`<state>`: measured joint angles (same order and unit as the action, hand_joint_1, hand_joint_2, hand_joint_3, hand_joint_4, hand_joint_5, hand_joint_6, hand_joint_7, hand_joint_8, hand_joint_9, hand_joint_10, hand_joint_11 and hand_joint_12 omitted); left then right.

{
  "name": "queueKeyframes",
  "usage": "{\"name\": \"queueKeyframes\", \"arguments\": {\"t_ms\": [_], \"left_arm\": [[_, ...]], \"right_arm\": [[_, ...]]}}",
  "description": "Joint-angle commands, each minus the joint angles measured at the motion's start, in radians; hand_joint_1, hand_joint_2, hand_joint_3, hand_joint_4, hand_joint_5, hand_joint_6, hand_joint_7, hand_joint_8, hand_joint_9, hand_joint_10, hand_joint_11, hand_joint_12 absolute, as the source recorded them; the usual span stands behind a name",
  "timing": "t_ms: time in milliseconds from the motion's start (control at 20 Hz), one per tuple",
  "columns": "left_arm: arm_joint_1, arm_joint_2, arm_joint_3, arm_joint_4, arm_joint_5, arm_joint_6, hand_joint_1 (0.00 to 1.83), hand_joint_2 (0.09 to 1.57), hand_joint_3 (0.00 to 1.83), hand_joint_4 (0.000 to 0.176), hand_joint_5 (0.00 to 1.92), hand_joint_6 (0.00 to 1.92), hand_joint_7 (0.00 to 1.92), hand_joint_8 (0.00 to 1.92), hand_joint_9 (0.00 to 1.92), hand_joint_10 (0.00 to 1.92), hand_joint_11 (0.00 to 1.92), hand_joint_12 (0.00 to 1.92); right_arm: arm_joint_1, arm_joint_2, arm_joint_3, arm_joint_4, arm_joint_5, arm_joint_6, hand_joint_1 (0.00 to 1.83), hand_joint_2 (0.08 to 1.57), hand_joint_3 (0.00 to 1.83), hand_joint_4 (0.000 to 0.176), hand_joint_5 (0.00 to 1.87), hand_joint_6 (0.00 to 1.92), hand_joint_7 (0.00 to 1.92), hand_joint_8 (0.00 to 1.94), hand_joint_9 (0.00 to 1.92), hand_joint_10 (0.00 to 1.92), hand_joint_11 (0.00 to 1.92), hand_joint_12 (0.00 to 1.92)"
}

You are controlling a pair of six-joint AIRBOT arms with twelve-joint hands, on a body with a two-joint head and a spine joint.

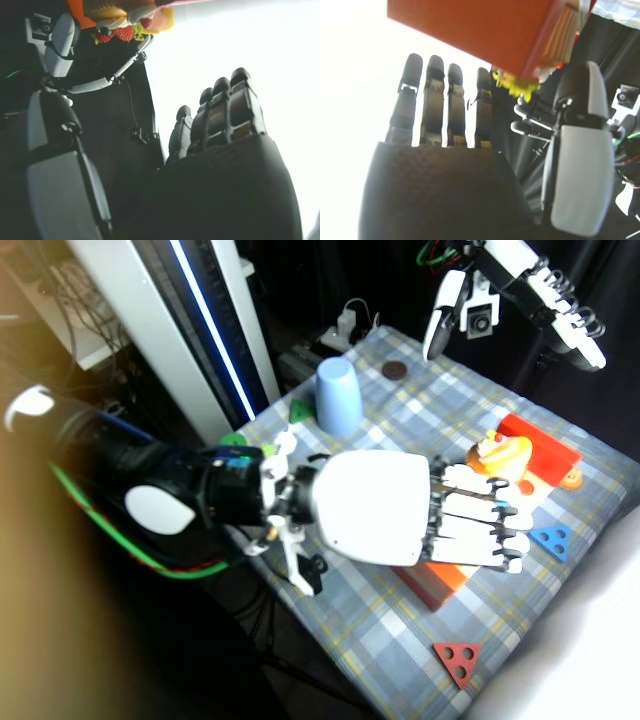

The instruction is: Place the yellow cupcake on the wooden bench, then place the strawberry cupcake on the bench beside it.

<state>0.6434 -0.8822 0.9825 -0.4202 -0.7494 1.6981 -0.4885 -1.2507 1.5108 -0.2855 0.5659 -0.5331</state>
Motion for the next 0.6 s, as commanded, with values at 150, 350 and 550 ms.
{"name": "queueKeyframes", "arguments": {"t_ms": [150,350,550], "left_arm": [[0.054,0.053,-0.022,0.057,-0.259,-0.185,0.91,0.82,0.01,0.176,0.0,0.0,0.0,0.0,0.0,0.0,0.0,0.0],[0.198,0.113,-0.076,0.084,-0.463,-0.406,0.75,0.79,0.0,0.176,0.0,0.0,0.0,0.0,0.0,0.0,0.0,0.0],[0.358,0.122,-0.082,0.074,-0.682,-0.656,0.71,0.79,0.0,0.174,0.0,0.0,0.0,0.0,0.0,0.0,0.0,0.0]], "right_arm": [[-0.029,0.145,-0.14,0.137,0.33,-0.084,0.77,0.84,0.0,0.176,0.0,0.0,0.0,0.0,0.0,0.0,0.0,0.0],[-0.216,0.261,-0.276,0.245,0.604,-0.088,0.92,0.92,0.02,0.176,0.0,0.0,0.0,0.0,0.0,0.0,0.0,0.0],[-0.464,0.33,-0.385,0.406,0.903,-0.084,0.88,0.85,0.0,0.176,0.01,0.01,0.0,0.0,0.0,0.0,0.0,0.0]]}}
